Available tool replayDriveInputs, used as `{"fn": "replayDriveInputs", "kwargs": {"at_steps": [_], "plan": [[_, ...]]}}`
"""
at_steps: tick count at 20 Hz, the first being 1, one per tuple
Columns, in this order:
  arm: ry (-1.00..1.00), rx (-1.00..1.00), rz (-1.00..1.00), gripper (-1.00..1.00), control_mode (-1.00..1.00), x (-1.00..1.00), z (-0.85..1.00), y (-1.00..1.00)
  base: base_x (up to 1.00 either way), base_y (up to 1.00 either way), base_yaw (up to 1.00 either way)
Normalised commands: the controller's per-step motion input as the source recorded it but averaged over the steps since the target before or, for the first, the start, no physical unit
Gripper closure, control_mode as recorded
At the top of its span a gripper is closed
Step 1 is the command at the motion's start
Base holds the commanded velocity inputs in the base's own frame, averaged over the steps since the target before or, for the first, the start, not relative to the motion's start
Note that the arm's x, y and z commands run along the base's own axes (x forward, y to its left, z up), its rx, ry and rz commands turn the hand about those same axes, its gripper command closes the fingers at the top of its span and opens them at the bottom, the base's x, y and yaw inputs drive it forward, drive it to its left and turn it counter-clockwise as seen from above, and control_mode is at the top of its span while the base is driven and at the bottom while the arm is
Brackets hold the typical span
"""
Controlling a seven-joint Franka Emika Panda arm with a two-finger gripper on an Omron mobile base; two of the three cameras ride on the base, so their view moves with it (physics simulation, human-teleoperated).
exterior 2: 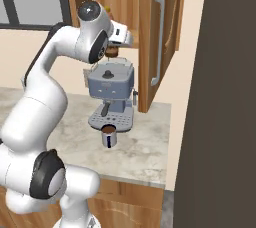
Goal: Pick the cinnamon and honey bottle from the cabinet and place them next to the mug.
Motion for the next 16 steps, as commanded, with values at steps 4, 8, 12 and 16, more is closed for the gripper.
{"fn": "replayDriveInputs", "kwargs": {"at_steps": [4,8,12,16], "plan": [[-0.01,0.0,-0.04,1.0,-1.0,-0.93,-0.54,0.0,0.0,0.0,0.0],[-0.01,0.0,-0.04,1.0,-1.0,-0.77,-0.83,0.0,0.0,0.0,0.0],[-0.03,0.0,-0.06,1.0,-1.0,-0.62,-0.9,0.0,0.0,0.0,0.0],[-0.04,0.0,-0.06,1.0,-1.0,-0.47,-0.93,0.0,0.0,0.0,0.0]]}}
